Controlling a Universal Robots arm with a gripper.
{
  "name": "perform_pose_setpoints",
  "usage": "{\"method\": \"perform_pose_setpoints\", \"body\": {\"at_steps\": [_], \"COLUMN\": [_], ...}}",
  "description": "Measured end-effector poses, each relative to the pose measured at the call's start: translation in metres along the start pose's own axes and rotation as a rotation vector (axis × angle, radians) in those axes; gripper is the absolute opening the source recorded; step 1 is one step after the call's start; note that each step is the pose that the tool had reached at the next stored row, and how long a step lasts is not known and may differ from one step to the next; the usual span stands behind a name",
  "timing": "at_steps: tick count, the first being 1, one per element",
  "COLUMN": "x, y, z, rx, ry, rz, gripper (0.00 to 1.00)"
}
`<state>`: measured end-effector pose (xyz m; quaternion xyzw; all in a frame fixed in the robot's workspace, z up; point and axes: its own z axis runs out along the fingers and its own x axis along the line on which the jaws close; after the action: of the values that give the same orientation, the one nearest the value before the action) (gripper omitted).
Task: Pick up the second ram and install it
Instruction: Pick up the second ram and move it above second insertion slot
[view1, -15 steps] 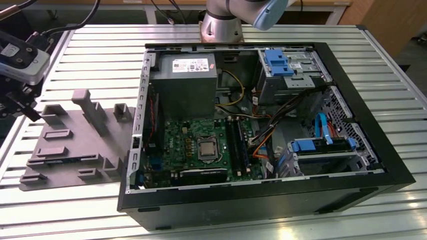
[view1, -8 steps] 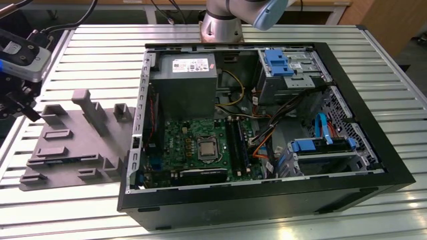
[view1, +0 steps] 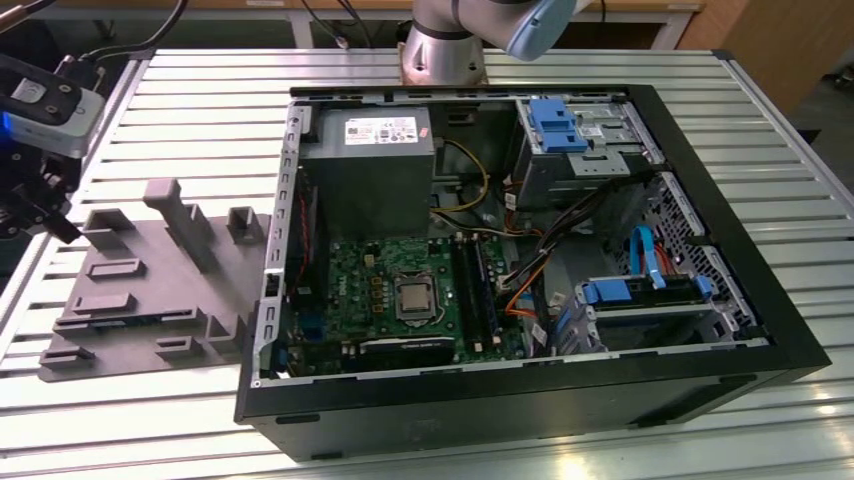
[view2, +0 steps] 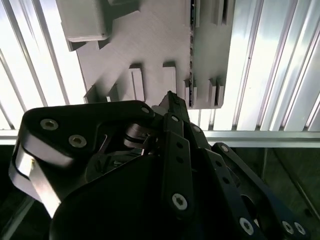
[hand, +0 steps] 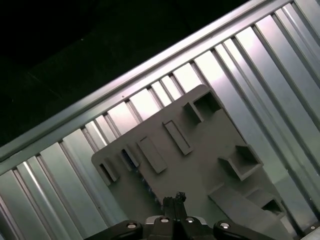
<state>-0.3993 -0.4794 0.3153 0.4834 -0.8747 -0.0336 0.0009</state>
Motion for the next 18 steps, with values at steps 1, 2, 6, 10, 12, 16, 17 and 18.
{"method": "perform_pose_setpoints", "body": {"at_steps": [1, 2, 6, 10, 12, 16, 17, 18], "x": [0.0, 0.0, 0.0, 0.0, 0.0, 0.0, 0.0, 0.0], "y": [0.0, 0.0, 0.0, 0.0, 0.0, -0.0001, -0.0001, -0.0001], "z": [0.0, 0.0, 0.0002, 0.0004, 0.0005, 0.0007, 0.0008, 0.0008], "rx": [-0.0003, -0.0006, -0.0021, -0.0038, -0.0047, -0.0063, -0.0068, -0.0071], "ry": [0.0006, 0.0013, 0.0041, 0.0075, 0.0091, 0.0122, 0.0131, 0.0138], "rz": [-0.01, -0.02, -0.068, -0.124, -0.151, -0.203, -0.217, -0.23], "gripper": [0.11, 0.11, 0.11, 0.11, 0.11, 0.11, 0.11, 0.11]}}
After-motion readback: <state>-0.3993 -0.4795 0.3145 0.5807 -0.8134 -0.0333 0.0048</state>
